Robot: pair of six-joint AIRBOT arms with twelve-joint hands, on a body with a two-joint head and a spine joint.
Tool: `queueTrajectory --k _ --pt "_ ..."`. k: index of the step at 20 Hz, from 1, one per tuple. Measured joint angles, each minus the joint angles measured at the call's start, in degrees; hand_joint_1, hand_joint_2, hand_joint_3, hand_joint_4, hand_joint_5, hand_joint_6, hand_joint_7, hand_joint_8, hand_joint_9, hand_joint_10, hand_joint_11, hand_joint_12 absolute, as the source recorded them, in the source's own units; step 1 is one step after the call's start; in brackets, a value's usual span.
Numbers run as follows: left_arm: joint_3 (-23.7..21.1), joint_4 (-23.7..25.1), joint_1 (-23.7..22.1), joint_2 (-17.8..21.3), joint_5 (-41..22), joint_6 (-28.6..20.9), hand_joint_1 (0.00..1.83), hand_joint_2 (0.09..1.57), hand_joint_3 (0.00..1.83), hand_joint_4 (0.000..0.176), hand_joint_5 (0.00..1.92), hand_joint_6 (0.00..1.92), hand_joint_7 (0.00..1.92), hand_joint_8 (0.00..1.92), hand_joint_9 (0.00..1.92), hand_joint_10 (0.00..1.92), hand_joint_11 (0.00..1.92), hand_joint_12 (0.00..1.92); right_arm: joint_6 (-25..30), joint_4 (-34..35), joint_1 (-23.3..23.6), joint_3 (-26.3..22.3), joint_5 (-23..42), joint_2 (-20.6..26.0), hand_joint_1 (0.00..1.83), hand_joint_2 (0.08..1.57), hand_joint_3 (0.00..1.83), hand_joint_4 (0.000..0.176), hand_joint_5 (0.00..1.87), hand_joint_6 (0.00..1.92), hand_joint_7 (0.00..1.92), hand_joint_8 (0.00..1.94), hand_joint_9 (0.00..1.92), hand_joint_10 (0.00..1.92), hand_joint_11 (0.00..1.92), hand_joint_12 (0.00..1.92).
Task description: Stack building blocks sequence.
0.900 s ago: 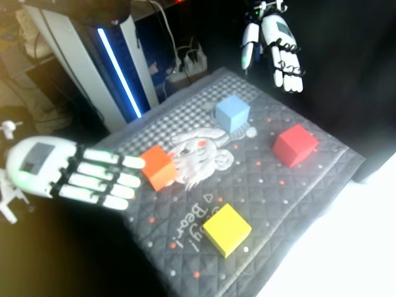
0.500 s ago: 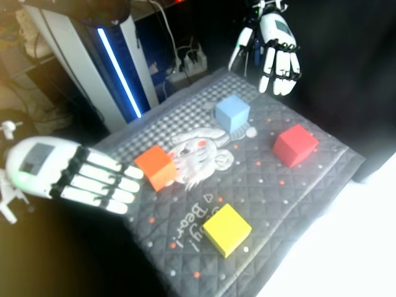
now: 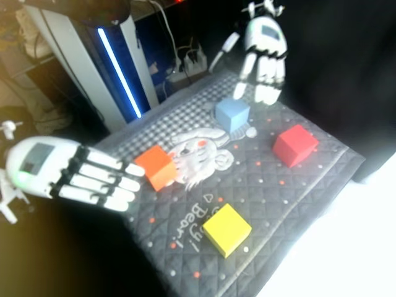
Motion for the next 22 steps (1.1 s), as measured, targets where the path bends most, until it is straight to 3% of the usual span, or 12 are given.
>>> queueTrajectory --k 2,4,8,9,10,13,14,16,17,18,19,22 --pt "1.20 1.31 -1.81 -1.73 2.84 0.09 0.74 0.69 0.00 0.176 0.34 0.01 0.16 0.00 0.14 0.00 0.00 0.58 0.00 -0.04 0.00 0.00 0.17 0.00 0.78 1.31 0.00 0.079 0.37 0.00 0.36 0.00 0.45 0.00 0.31 0.51" --pt "2.34 3.06 -3.32 -3.69 6.21 0.13 0.74 0.72 0.00 0.176 0.32 0.01 0.15 0.01 0.11 0.01 0.00 0.47 0.00 -0.02 0.00 0.00 0.26 0.00 0.77 1.31 0.00 0.087 0.37 0.00 0.39 0.00 0.45 0.00 0.27 0.53" --pt "3.87 5.86 -6.08 -5.99 10.16 0.07 0.80 0.75 0.00 0.176 0.35 0.00 0.23 0.00 0.19 0.01 0.00 0.61 0.00 -0.02 0.02 0.04 0.26 -0.02 0.79 1.31 0.00 0.078 0.38 0.00 0.42 0.00 0.47 0.00 0.25 0.67" --pt "4.09 6.40 -6.62 -6.32 11.04 0.11 0.81 0.76 0.00 0.176 0.36 0.00 0.27 0.00 0.22 0.01 0.00 0.68 0.00 -0.02 0.00 0.07 0.31 -0.02 0.76 1.31 0.00 0.089 0.39 0.00 0.41 0.00 0.46 0.00 0.20 0.72" --pt "4.59 6.75 -6.64 -6.67 11.41 0.11 0.84 0.75 0.00 0.176 0.39 0.00 0.31 0.00 0.27 0.01 0.00 0.78 0.00 -0.02 0.00 0.07 0.26 -0.07 0.74 1.31 0.00 0.083 0.39 0.00 0.41 0.00 0.44 0.00 0.12 0.79" --pt "5.40 7.48 -7.52 -7.63 13.46 0.13 0.98 0.93 0.01 0.101 0.65 0.01 0.66 0.02 0.51 0.04 0.02 1.24 0.00 0.04 -0.24 0.11 0.48 -0.26 0.76 1.30 0.00 0.069 0.41 0.00 0.45 0.01 0.47 0.01 0.12 0.87" --pt "5.64 8.11 -8.17 -8.17 14.21 0.13 0.97 0.98 0.00 0.090 0.74 0.01 0.74 0.02 0.57 0.05 0.06 1.31 0.00 -0.04 -0.39 0.11 0.35 -0.28 0.78 1.30 0.00 0.070 0.41 0.00 0.45 0.00 0.48 0.01 0.15 0.84" --pt "5.75 8.79 -8.83 -8.68 14.56 0.04 1.06 0.99 0.00 0.042 0.94 0.01 0.92 0.03 0.78 0.10 0.27 1.35 0.00 -0.02 -0.39 0.15 0.26 -0.39 0.81 1.30 0.00 0.065 0.41 0.00 0.45 0.00 0.50 0.00 0.20 0.81" --pt "5.75 9.33 -8.96 -8.74 14.60 -0.11 1.12 1.01 0.01 0.033 1.16 0.45 1.02 0.02 0.90 0.14 0.42 1.36 0.00 0.00 -0.39 0.15 0.26 -0.39 0.81 1.29 0.00 0.056 0.42 0.00 0.46 0.00 0.52 0.00 0.24 0.77" --pt "5.70 9.73 -9.18 -8.74 14.51 -0.13 1.12 1.04 0.00 0.011 1.14 0.66 1.04 0.02 0.93 0.16 0.47 1.41 0.00 -0.02 -0.39 0.17 0.39 -0.39 0.80 1.29 0.00 0.060 0.41 0.00 0.45 0.00 0.52 0.00 0.25 0.77" --pt "5.70 9.75 -9.22 -8.74 14.60 -0.11 1.22 1.07 0.00 0.002 1.16 0.60 1.01 0.83 0.96 0.24 0.53 1.47 0.00 -0.02 -0.39 0.15 0.35 -0.39 0.80 1.29 0.00 0.057 0.41 0.00 0.45 0.00 0.53 0.00 0.24 0.80" --pt "5.70 9.73 -9.22 -8.74 14.62 -0.17 1.25 1.08 0.00 0.000 1.20 0.51 0.94 1.13 0.81 0.71 0.56 1.49 0.00 -0.02 -0.39 0.15 0.37 -0.39 0.85 1.30 0.00 0.051 0.42 0.00 0.44 0.00 0.54 0.00 0.30 0.74"
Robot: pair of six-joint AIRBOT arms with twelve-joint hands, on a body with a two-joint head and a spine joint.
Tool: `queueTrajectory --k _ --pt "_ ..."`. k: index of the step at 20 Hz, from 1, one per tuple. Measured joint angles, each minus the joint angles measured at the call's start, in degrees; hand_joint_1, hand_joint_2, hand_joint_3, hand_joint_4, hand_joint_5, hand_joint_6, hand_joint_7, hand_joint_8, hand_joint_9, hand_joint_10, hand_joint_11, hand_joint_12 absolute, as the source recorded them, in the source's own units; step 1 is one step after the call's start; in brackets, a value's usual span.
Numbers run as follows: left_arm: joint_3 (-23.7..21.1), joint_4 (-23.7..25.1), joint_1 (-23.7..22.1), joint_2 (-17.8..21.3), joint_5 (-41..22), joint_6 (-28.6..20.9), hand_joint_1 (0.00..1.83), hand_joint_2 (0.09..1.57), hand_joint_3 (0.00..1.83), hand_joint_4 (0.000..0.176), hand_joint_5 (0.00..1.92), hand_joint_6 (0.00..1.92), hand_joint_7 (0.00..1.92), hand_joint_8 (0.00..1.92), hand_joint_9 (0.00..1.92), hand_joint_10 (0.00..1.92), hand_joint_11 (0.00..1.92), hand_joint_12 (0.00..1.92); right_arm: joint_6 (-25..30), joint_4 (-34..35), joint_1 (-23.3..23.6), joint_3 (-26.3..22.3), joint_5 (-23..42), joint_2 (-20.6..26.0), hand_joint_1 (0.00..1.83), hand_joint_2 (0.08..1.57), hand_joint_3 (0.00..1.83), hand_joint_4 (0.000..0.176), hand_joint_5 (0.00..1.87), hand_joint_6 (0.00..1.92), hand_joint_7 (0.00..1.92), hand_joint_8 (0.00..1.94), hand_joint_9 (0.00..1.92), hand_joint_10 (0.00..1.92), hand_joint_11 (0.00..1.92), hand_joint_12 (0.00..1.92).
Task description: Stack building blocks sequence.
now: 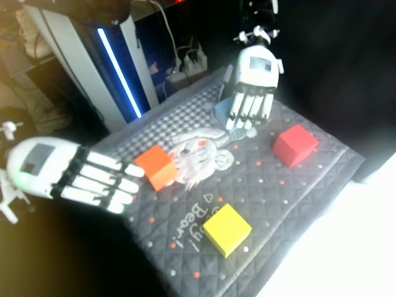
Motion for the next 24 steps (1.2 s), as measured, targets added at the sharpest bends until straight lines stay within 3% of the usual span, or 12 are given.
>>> queueTrajectory --k 2,4,5,6,7,9,13,18,20,21,22,24 --pt "0.00 0.02 -0.13 0.00 0.15 0.00 1.17 1.02 0.00 0.000 1.20 0.59 0.83 0.89 0.65 1.33 0.60 1.69 0.00 0.04 0.00 0.00 0.00 0.00 0.87 1.29 0.00 0.045 0.42 0.00 0.47 0.00 0.56 0.00 0.27 0.77" --pt "0.00 -0.02 -0.13 0.00 0.35 -0.15 1.17 1.03 0.00 0.000 1.18 0.63 0.82 1.10 0.65 1.51 0.61 1.79 0.00 0.07 0.00 0.02 0.00 0.00 0.82 1.30 0.00 0.040 0.41 0.00 0.46 0.00 0.53 0.00 0.26 0.71" --pt "0.00 -0.02 -0.13 0.00 0.39 -0.15 1.23 1.08 0.00 0.000 1.11 0.62 0.94 1.16 0.68 1.25 0.59 1.64 0.02 0.20 0.00 0.00 -0.02 0.00 0.85 1.30 0.00 0.039 0.42 0.00 0.46 0.00 0.52 0.00 0.23 0.75" --pt "0.00 -0.04 -0.26 0.00 0.63 -0.13 1.17 1.05 0.01 0.000 1.13 0.70 0.91 0.65 0.74 0.99 0.61 1.48 0.02 0.24 0.00 0.00 0.00 0.00 0.87 1.29 0.00 0.038 0.42 0.00 0.46 0.00 0.50 0.00 0.21 0.76" --pt "0.00 -0.13 -0.26 0.04 0.83 -0.13 1.11 0.88 0.00 0.000 0.87 0.05 0.90 0.18 0.77 0.65 0.57 1.32 0.02 0.31 0.00 0.00 0.00 0.00 0.87 1.30 0.00 0.048 0.42 0.00 0.44 0.00 0.44 0.00 0.12 0.80" --pt "0.07 -0.15 -0.24 0.11 0.92 -0.11 1.04 0.89 0.00 0.030 0.77 0.01 0.81 0.08 0.69 0.56 0.46 1.33 0.02 0.33 0.00 0.00 -0.02 0.00 0.89 1.30 0.00 0.047 0.42 0.00 0.44 0.00 0.45 0.00 0.13 0.82" --pt "0.07 -0.11 -0.07 0.17 2.03 0.00 1.03 0.86 0.00 0.014 0.76 0.00 0.82 0.01 0.68 0.58 0.42 1.40 0.02 0.33 0.00 0.00 0.00 0.00 0.89 1.31 0.00 0.037 0.42 0.00 0.43 0.00 0.43 0.00 0.07 0.91" --pt "0.07 0.24 -0.07 0.17 3.39 0.09 1.00 0.85 0.00 0.019 0.74 0.00 0.80 0.00 0.65 0.57 0.40 1.41 0.04 0.39 0.00 0.00 0.02 0.00 0.88 1.31 0.00 0.062 0.41 0.00 0.42 0.00 0.42 0.00 0.08 0.83" --pt "0.07 0.46 -0.07 0.17 3.48 0.09 1.14 0.94 0.00 0.000 0.95 0.00 1.08 0.16 0.75 0.96 0.57 1.50 0.04 0.44 0.00 0.00 0.02 0.00 0.86 1.32 0.00 0.062 0.41 0.00 0.43 0.00 0.42 0.00 0.06 0.86" --pt "0.07 0.44 -0.07 0.17 3.43 0.04 1.18 1.03 0.00 0.000 1.10 0.55 1.04 0.81 0.85 1.35 0.73 1.61 0.02 0.44 0.00 0.00 0.02 0.00 0.87 1.31 0.00 0.059 0.42 0.00 0.43 0.00 0.42 0.00 0.04 0.87" --pt "0.07 0.44 -0.09 0.17 3.39 0.04 1.25 1.11 0.00 0.000 1.07 0.56 0.93 1.27 0.90 1.48 0.83 1.61 0.04 0.42 0.00 0.00 0.00 0.00 0.88 1.31 0.00 0.053 0.42 0.00 0.44 0.00 0.43 0.00 0.05 0.87" --pt "0.07 0.42 -0.13 0.17 3.23 0.07 1.28 1.09 0.00 0.000 1.07 0.63 1.02 1.15 0.95 1.11 0.85 1.37 0.04 0.48 0.00 0.00 0.02 0.00 0.85 1.32 0.00 0.054 0.42 0.00 0.43 0.00 0.42 0.00 0.06 0.88"
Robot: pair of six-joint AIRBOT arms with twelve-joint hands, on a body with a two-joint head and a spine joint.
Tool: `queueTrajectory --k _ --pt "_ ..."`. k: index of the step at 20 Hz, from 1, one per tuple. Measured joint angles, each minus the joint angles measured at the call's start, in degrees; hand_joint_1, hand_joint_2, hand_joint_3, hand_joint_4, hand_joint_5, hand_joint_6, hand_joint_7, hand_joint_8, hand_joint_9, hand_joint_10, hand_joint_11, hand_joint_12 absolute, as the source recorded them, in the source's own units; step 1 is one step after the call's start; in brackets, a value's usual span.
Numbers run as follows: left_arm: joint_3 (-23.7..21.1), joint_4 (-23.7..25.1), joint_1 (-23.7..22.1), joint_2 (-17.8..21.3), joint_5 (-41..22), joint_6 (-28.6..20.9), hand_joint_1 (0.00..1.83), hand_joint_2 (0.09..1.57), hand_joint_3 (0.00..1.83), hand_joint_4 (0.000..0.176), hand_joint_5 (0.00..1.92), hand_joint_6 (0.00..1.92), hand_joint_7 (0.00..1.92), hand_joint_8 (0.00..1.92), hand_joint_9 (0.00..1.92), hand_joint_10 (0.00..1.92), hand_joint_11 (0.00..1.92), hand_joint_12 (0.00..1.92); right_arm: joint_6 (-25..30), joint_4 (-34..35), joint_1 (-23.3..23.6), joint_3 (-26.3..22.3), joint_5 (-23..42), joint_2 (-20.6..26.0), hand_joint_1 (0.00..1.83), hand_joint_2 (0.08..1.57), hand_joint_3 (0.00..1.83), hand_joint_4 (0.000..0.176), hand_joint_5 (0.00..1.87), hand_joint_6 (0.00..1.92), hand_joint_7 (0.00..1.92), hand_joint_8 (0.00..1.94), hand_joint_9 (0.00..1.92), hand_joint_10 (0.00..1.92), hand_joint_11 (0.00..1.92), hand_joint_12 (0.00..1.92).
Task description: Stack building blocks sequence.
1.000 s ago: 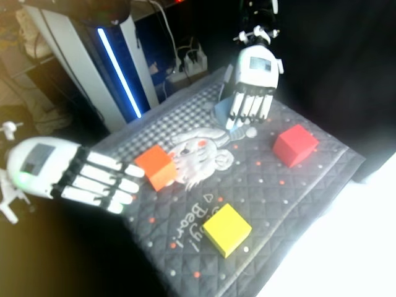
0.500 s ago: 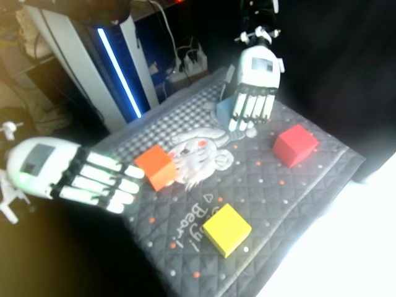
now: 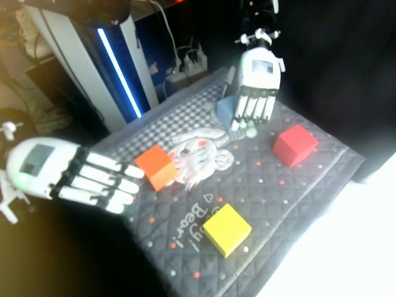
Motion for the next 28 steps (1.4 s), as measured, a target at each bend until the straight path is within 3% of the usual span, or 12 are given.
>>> queueTrajectory --k 2,4,6,7,10,11,14,16,18,23,27,28 --pt "0.24 -0.68 -0.11 0.09 -0.28 0.13 1.27 1.09 0.00 0.000 1.06 0.68 1.04 1.09 0.97 1.00 0.86 1.32 0.00 -0.02 0.00 0.00 0.00 0.00 0.84 1.32 0.00 0.059 0.42 0.00 0.42 0.00 0.42 0.00 0.08 0.86" --pt "0.28 -1.84 -2.25 1.68 -1.46 0.17 1.27 1.11 0.00 0.000 1.09 0.56 0.94 1.30 0.96 1.46 0.98 1.74 0.02 0.00 0.00 0.00 0.00 0.00 0.87 1.33 0.00 0.043 0.42 0.00 0.43 0.00 0.44 0.01 0.12 0.84" --pt "0.48 -2.47 -3.78 2.64 -2.93 0.17 1.27 1.11 0.00 0.000 1.08 0.57 0.95 1.29 0.97 1.50 0.96 1.79 0.02 -0.02 0.00 0.00 0.00 -0.02 0.89 1.32 0.00 0.039 0.43 0.00 0.44 0.00 0.45 0.00 0.14 0.82" --pt "0.59 -3.02 -4.87 3.34 -4.00 0.17 1.28 1.09 0.00 0.000 1.15 0.42 0.99 1.23 1.00 1.30 0.90 1.64 0.04 0.02 0.00 0.00 0.02 -0.02 0.84 1.33 0.00 0.059 0.41 0.00 0.42 0.00 0.45 0.00 0.15 0.80" --pt "2.14 -3.82 -7.26 3.56 -4.37 0.15 1.29 1.07 0.00 0.000 1.24 0.27 1.03 1.14 1.07 1.09 0.95 1.49 0.04 0.15 0.00 0.00 0.04 -0.02 0.84 1.32 0.00 0.059 0.42 0.00 0.43 0.00 0.48 0.01 0.17 0.83" --pt "3.26 -4.90 -8.50 3.54 -4.35 0.17 1.38 1.04 0.00 0.000 1.29 0.14 1.08 0.89 1.08 1.12 0.95 1.28 0.04 0.17 0.00 0.00 0.00 -0.02 0.80 1.32 0.00 0.066 0.41 0.00 0.44 0.00 0.49 0.00 0.11 0.93" --pt "6.58 -7.26 -11.67 3.13 -3.96 0.20 1.29 1.03 0.00 0.000 1.21 0.40 1.17 0.85 1.13 0.72 0.88 1.37 0.04 0.28 0.00 0.02 0.00 -0.26 0.82 1.32 0.00 0.060 0.41 0.00 0.43 0.00 0.48 0.00 0.14 0.90" --pt "8.20 -7.30 -13.88 2.32 -2.82 0.22 1.28 1.04 0.00 0.000 1.16 0.54 1.17 0.83 1.14 0.71 0.90 1.37 0.04 0.17 0.00 0.26 0.04 -0.39 0.83 1.32 0.00 0.056 0.41 0.00 0.46 0.00 0.52 0.01 0.13 0.96" --pt "10.49 -8.17 -16.11 0.90 -2.08 0.20 1.38 1.06 0.00 0.000 1.05 0.70 1.11 0.75 1.01 1.14 0.77 1.30 0.04 0.17 0.00 0.26 0.04 -0.50 0.83 1.31 0.00 0.059 0.42 0.00 0.46 0.00 0.50 0.00 0.15 0.90" --pt "16.26 -9.64 -18.14 -3.85 2.80 0.22 1.38 1.06 0.00 0.000 1.06 0.73 1.16 0.66 1.00 1.13 0.75 1.26 0.07 -0.13 0.00 0.70 0.24 -0.96 0.83 1.31 0.00 0.067 0.43 0.00 0.45 0.00 0.48 0.00 0.15 0.86" --pt "20.50 -10.23 -18.23 -7.85 8.31 0.79 1.40 1.01 0.00 0.000 1.22 0.40 1.28 0.44 1.10 1.01 0.84 1.10 0.07 0.22 0.00 0.85 0.07 -1.42 0.82 1.32 0.00 0.058 0.43 0.00 0.44 0.00 0.48 0.00 0.13 0.90" --pt "21.31 -10.75 -18.23 -8.55 8.94 1.05 1.40 1.02 0.00 0.000 1.25 0.30 1.26 0.50 1.09 1.05 0.83 1.17 0.07 0.26 0.00 0.85 0.02 -1.42 0.85 1.30 0.00 0.038 0.46 0.00 0.47 0.00 0.51 0.01 0.14 0.95"
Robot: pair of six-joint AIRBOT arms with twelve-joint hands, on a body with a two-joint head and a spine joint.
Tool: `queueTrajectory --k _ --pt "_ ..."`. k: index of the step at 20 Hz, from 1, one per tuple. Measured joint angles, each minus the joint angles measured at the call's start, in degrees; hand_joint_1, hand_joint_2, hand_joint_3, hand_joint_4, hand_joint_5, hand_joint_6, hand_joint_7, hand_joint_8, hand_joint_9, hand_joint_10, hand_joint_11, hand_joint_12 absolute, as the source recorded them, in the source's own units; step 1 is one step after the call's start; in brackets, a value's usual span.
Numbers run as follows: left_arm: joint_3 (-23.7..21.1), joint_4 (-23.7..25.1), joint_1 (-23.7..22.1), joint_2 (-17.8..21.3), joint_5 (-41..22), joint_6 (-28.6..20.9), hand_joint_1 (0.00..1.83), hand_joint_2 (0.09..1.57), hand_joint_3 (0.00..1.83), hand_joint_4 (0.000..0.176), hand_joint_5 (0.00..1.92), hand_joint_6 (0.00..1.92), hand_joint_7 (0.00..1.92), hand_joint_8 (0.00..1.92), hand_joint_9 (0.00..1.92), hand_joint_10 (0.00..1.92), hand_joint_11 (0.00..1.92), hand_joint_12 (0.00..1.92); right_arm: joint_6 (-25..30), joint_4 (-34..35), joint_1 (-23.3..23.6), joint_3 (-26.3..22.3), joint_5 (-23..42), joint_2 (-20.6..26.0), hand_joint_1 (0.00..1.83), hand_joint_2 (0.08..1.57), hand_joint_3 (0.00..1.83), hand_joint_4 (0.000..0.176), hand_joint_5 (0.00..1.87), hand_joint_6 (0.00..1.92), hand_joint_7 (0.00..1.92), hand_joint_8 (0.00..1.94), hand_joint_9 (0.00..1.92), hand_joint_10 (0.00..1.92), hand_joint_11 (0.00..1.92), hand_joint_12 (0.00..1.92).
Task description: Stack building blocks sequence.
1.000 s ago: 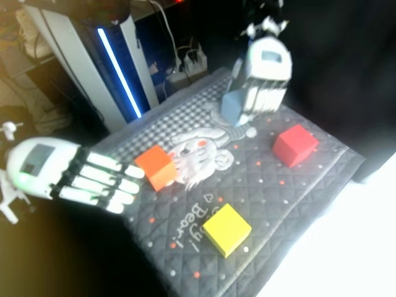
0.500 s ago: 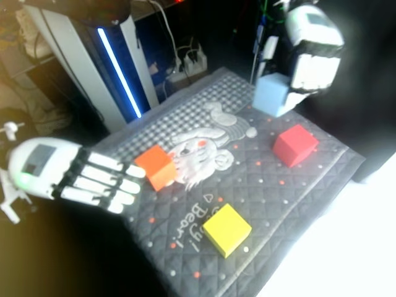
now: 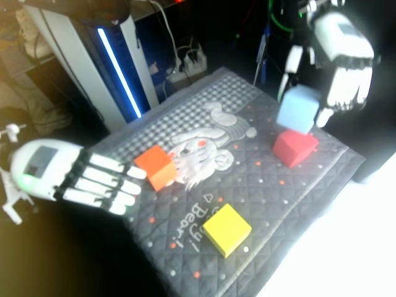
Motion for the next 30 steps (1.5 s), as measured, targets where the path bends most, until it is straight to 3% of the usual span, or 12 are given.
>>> queueTrajectory --k 3,5,6,7,12,13,14,16,23,25,28,30 --pt "1.90 -0.15 -0.04 -1.57 1.75 0.26 1.40 1.02 0.00 0.000 1.27 0.23 1.24 0.57 1.07 1.08 0.79 1.24 0.02 -0.07 0.00 0.00 0.00 0.00 0.83 1.30 0.00 0.053 0.46 0.00 0.47 0.00 0.49 0.00 0.08 0.95" --pt "2.23 -0.24 -0.48 -2.21 3.08 1.22 1.30 1.02 0.00 0.000 1.30 0.21 1.18 0.84 1.03 0.93 0.75 1.46 0.00 -0.04 0.00 0.00 -0.02 0.00 0.85 1.30 0.00 0.026 0.45 0.00 0.47 0.00 0.51 0.01 0.12 0.88" --pt "2.23 -0.28 -0.59 -2.32 3.28 2.16 1.38 1.04 0.00 0.000 1.17 0.48 1.18 0.69 1.00 1.08 0.61 1.24 0.00 -0.07 0.00 0.00 0.00 0.00 0.88 1.30 0.00 0.013 0.46 0.00 0.47 0.00 0.52 0.01 0.17 0.89" --pt "2.23 -0.35 -0.59 -2.34 3.56 2.56 1.39 1.03 0.00 0.000 1.19 0.44 1.22 0.58 1.02 1.11 0.61 1.21 0.00 -0.11 0.00 0.00 0.00 0.00 0.88 1.30 0.00 0.010 0.45 0.00 0.47 0.00 0.53 0.01 0.20 0.87" --pt "2.60 -0.35 -0.59 -2.95 4.74 3.48 1.40 1.04 0.00 0.000 1.15 0.43 1.14 0.75 1.05 1.12 0.73 1.25 0.04 -0.13 0.00 0.00 0.04 0.00 0.90 1.30 0.00 0.042 0.45 0.00 0.46 0.00 0.53 0.00 0.20 0.89" --pt "2.60 -0.37 -0.59 -3.06 4.92 3.67 1.30 1.05 0.01 0.000 1.08 0.61 1.15 0.86 0.99 0.72 0.72 1.17 0.04 -0.11 0.00 0.00 0.00 0.00 0.90 1.30 0.00 0.042 0.46 0.00 0.46 0.00 0.55 0.01 0.22 0.90" --pt "2.60 -0.37 -0.66 -3.06 5.25 3.89 1.24 0.99 0.00 0.000 0.85 0.23 0.98 0.38 0.95 0.38 0.65 1.05 0.04 -0.02 0.00 0.00 0.00 0.00 0.89 1.30 0.00 0.041 0.46 0.00 0.46 0.00 0.54 0.00 0.20 0.88" --pt "2.60 -0.44 -0.63 -3.06 5.38 3.89 1.17 0.94 0.00 0.000 0.73 0.01 0.96 0.05 0.98 0.15 0.62 1.01 0.04 0.07 0.00 0.00 -0.02 0.00 0.88 1.30 0.00 0.040 0.46 0.00 0.45 0.00 0.51 0.00 0.16 0.86" --pt "2.47 -0.42 -0.63 -3.06 5.53 4.11 1.08 0.93 0.00 0.000 0.56 0.00 0.84 0.00 0.89 0.08 0.49 1.15 0.26 0.07 0.00 0.00 -0.02 0.00 0.87 1.31 0.00 0.035 0.46 0.00 0.45 0.00 0.49 0.00 0.14 0.92" --pt "2.10 -0.44 -0.50 -3.06 5.38 4.11 1.00 0.92 0.00 0.024 0.44 0.00 0.71 0.00 0.79 0.03 0.37 1.11 0.31 0.02 0.00 0.00 0.02 0.00 0.90 1.31 0.00 0.019 0.45 0.00 0.45 0.00 0.48 0.00 0.10 0.86" --pt "0.35 -0.42 -0.44 -2.38 4.90 4.42 0.87 0.88 0.00 0.150 0.20 0.00 0.46 0.00 0.43 0.00 0.02 1.16 0.46 0.04 0.00 0.00 0.00 0.00 0.90 1.30 0.00 0.022 0.45 0.00 0.47 0.01 0.49 0.00 0.08 0.83" --pt "-1.70 -0.42 -0.46 -1.03 3.08 4.74 0.86 0.87 0.00 0.156 0.14 0.01 0.27 0.00 0.24 0.00 0.00 0.88 0.61 0.09 0.00 0.00 -0.02 0.00 0.87 1.31 0.00 0.022 0.45 0.00 0.46 0.00 0.46 0.00 0.07 0.84"
